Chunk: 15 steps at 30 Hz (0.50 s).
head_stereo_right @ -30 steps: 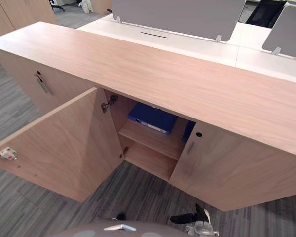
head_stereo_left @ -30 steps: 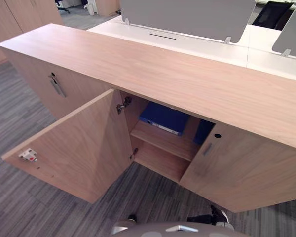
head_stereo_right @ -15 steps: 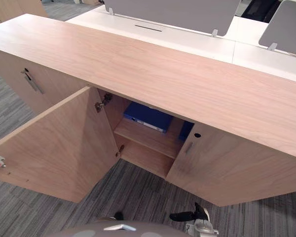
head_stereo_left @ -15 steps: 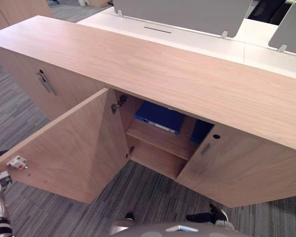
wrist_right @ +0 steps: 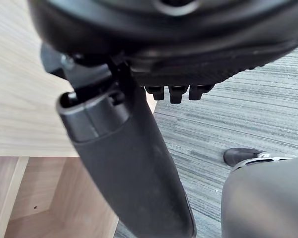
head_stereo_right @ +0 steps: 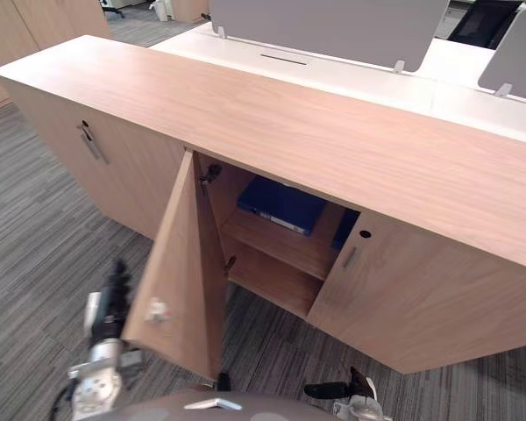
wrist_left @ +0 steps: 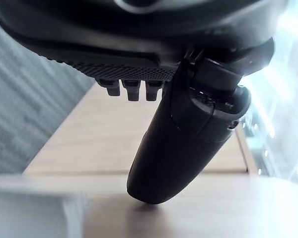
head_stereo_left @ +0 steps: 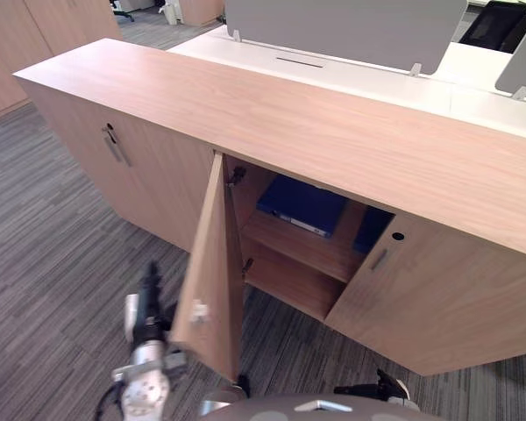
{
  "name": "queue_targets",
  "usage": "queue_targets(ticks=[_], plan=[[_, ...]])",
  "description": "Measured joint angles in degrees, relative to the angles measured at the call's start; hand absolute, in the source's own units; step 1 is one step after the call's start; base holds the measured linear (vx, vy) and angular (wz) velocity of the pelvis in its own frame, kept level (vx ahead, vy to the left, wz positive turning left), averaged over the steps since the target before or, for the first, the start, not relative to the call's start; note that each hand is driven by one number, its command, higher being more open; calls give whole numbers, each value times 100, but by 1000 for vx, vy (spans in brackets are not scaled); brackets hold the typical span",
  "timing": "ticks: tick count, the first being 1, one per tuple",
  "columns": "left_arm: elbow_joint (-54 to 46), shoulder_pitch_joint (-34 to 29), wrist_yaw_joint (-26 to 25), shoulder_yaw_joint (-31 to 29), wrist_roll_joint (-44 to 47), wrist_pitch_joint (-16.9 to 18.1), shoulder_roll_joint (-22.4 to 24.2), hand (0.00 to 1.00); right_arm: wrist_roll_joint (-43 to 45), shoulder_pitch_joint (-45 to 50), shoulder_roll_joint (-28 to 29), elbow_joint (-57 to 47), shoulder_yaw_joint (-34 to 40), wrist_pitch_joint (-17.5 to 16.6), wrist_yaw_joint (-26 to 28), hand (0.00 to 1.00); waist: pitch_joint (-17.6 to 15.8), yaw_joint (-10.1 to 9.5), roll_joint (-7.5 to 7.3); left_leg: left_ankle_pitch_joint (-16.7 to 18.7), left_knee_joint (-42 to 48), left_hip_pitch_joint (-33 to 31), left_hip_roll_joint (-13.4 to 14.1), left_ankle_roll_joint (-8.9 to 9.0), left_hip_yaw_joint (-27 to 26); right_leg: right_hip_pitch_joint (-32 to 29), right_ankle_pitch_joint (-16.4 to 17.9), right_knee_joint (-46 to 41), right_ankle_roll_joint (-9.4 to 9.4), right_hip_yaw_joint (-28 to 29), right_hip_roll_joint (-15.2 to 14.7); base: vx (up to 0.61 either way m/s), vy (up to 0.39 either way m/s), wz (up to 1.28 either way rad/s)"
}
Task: Walk over to the cabinet, pick up the folder, carry it to the office cabinet, place the folder inside the office cabinet, then close the office cabinet door
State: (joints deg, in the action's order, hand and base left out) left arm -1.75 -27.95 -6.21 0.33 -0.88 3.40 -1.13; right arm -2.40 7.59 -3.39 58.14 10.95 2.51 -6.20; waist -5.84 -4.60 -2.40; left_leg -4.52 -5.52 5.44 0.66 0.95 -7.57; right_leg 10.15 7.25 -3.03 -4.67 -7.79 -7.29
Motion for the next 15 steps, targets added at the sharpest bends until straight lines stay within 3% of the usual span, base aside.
queue_targets(ticks=[1,3,5,9,15], plan=[[152,53,60,147,-38,4,0,100,-2,-2,-6,0,-74,0,-7,100,21,25,-10,0,0,0,0,0,-7,0,-3,5,-6,6,-3,-12,7,-8],[1450,603,368,307,-279,44,38,100,-42,-21,7,-1,-158,7,-7,100,118,84,-29,15,0,38,2,13,-98,7,-13,30,-23,86,-6,1,8,-17],[2376,938,303,285,-351,-91,5,100,-40,-73,24,-5,-256,-7,-20,100,140,245,-38,34,0,66,6,28,-158,7,-14,40,-22,150,11,3,4,-19],[2836,1009,226,298,-412,-282,-140,100,-118,-65,20,4,-306,0,-128,100,149,333,-69,53,2,86,45,54,-254,9,-24,65,-15,206,48,10,-17,-11],[2911,1070,238,358,-327,-241,-218,100,-198,-66,-108,7,-300,2,-200,100,134,388,119,80,1,152,100,91,-319,32,-32,81,-1,304,98,-17,-16,-8]])
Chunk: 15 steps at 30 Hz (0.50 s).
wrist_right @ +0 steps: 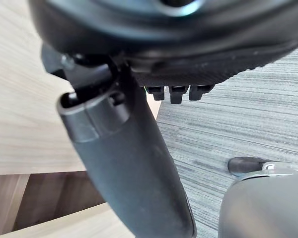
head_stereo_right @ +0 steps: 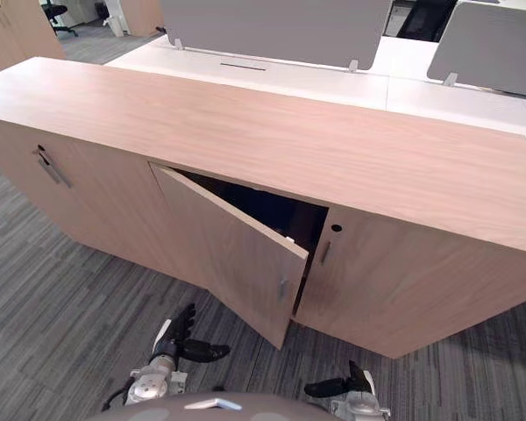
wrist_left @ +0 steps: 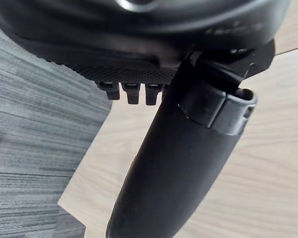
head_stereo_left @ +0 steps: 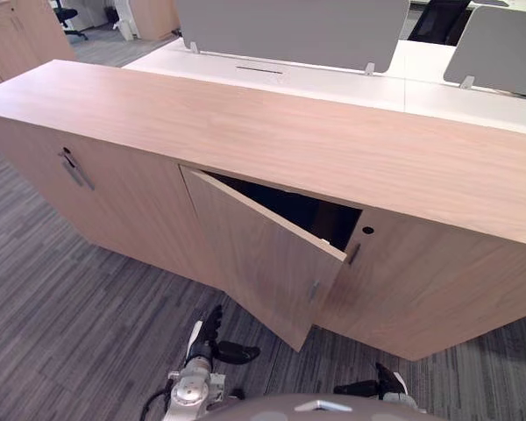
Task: Walk over to the cabinet, pick up the folder, carry it to the office cabinet, place the folder inside the office cabinet, then close the office cabinet door
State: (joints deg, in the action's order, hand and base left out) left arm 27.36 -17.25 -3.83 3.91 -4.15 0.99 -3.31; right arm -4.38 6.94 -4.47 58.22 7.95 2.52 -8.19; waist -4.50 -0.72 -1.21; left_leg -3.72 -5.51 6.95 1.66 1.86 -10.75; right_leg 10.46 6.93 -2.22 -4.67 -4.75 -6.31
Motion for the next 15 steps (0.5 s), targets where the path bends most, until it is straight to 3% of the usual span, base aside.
queue_targets(ticks=[3,6,11,15], plan=[[268,43,295,-547,599,-13,-39,100,9,-12,-16,1,14,-9,24,100,8,116,21,18,1,2,56,25,-38,-7,-20,49,33,46,50,-29,-21,-9],[247,164,73,-976,1222,-4,-306,100,16,90,-23,16,17,8,20,100,5,126,21,52,1,1,116,72,-118,-33,-42,96,68,131,114,-7,-27,-14],[387,739,-233,-944,1376,48,-544,100,43,72,-48,128,225,96,42,100,-3,135,56,93,2,-20,129,98,-264,-119,-48,118,76,268,125,16,-3,-15],[940,1264,-337,-686,1375,66,-550,100,44,25,-36,131,223,99,40,100,-14,272,46,143,6,-29,130,115,-399,-184,-58,135,82,382,124,25,7,-19]])
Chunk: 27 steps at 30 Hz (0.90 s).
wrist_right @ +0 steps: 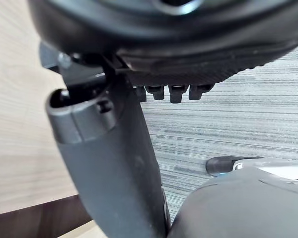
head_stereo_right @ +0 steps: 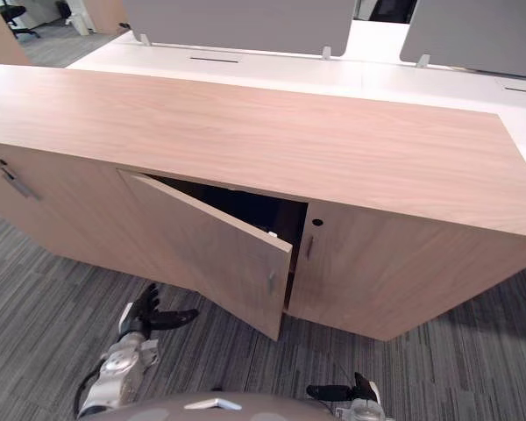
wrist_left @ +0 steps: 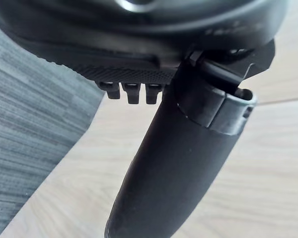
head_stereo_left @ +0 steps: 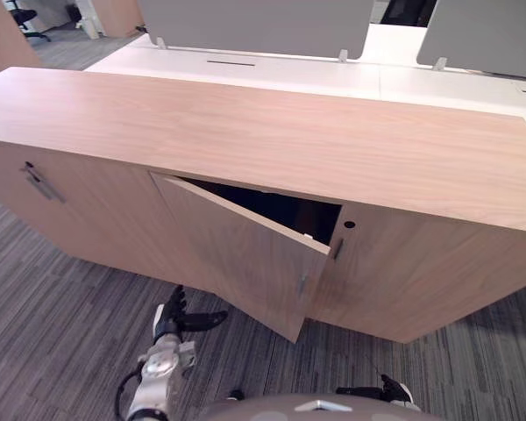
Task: Walk over to the cabinet, pick up the folder, carry it to the office cabinet, place the folder inside the office cabinet, then close the office cabinet door
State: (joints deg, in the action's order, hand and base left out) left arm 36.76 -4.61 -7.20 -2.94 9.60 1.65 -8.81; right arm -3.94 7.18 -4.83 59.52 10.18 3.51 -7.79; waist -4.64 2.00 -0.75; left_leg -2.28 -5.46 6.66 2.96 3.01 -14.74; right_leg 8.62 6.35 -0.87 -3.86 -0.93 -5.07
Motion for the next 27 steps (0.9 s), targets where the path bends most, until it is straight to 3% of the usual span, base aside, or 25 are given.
queue_targets(ticks=[2,10,14,27], plan=[[12,115,-34,164,-7,0,2,100,0,-55,18,1,-2,-2,-1,100,-13,131,-19,26,13,-5,17,31,-124,-63,-23,16,10,124,14,33,-1,-30],[-7,389,-136,352,-20,19,5,100,-1,-94,4,35,1,-1,-37,100,-42,184,22,27,30,-3,125,37,-213,-181,-139,26,41,269,104,-5,-23,-16],[-16,387,-135,501,-22,20,24,100,-2,-146,-27,31,2,-2,-38,100,-62,232,112,21,27,-114,132,38,-209,-314,-195,14,41,277,107,-88,-5,-3],[23,24,48,718,-142,25,28,100,2,-128,23,51,98,1,-123,100,-90,250,58,-40,-2,-166,76,-36,-198,-365,-284,70,-27,272,51,-70,9,-1]])
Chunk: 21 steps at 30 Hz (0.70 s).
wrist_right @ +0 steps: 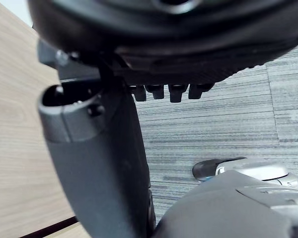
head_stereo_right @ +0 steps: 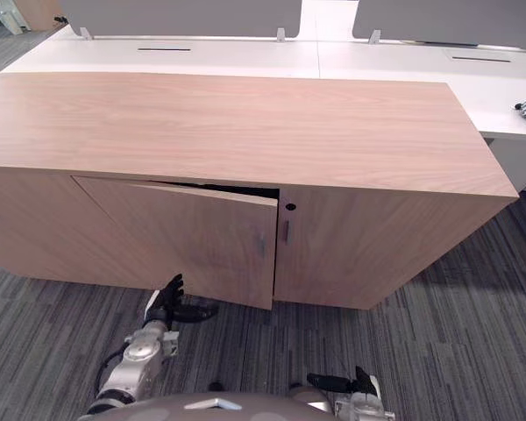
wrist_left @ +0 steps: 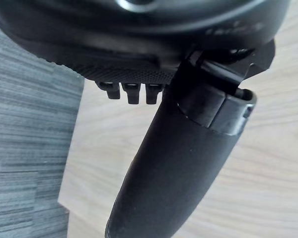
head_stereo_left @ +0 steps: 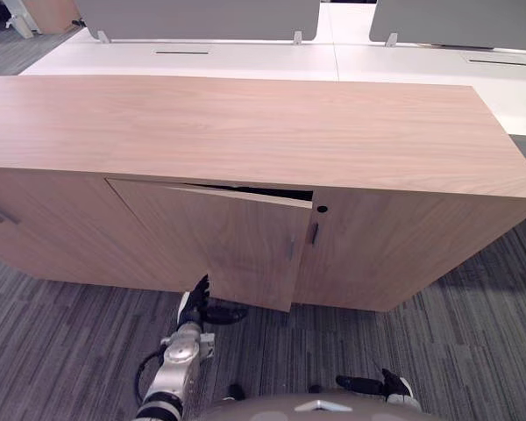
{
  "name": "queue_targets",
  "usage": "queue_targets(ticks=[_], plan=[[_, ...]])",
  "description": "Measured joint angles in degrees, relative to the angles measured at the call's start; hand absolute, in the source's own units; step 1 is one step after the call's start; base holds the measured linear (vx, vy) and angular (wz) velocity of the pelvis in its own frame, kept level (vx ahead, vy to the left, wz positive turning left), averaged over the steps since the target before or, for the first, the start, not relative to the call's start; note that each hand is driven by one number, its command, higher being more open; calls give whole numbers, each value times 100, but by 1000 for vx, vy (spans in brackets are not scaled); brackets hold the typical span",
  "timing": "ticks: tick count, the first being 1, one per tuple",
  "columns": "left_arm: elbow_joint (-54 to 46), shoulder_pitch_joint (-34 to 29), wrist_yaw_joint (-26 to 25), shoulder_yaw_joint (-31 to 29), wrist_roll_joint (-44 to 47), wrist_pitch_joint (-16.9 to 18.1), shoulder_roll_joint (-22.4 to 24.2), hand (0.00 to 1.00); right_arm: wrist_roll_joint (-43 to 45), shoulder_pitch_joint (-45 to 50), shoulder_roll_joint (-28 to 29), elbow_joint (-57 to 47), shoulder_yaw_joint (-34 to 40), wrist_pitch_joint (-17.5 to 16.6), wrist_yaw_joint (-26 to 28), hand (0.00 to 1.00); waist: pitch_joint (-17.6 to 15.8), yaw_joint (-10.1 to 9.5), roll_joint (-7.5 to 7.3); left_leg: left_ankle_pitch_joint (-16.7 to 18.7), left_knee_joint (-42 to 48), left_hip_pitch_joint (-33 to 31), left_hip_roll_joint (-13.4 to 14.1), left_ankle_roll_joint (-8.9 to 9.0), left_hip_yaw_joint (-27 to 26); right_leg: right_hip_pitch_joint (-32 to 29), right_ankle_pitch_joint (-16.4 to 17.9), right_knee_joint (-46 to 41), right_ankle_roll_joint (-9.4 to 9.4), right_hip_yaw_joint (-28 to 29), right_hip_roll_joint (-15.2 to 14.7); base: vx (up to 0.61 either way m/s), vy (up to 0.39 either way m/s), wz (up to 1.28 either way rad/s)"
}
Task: Walk over to the cabinet, pick up the folder, carry it to the office cabinet, place the folder inside the office cabinet, then close the office cabinet door
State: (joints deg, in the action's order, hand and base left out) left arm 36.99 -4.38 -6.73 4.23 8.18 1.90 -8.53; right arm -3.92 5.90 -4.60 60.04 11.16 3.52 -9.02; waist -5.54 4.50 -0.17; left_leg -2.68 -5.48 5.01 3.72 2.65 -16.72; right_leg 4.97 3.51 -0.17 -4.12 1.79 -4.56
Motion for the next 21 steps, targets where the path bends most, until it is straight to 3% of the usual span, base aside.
queue_targets(ticks=[9,21], plan=[[1764,-256,400,-26,-743,-28,14,100,5,-81,19,224,125,0,10,100,3,-21,-39,9,1,23,4,16,39,123,-6,108,-9,-73,5,-2,-6,2],[2087,-156,279,-653,-1103,-25,183,100,181,-175,-5,379,132,-7,27,100,0,-79,-27,-8,-3,47,-10,28,98,140,5,40,-23,-135,-16,-46,-5,2]])
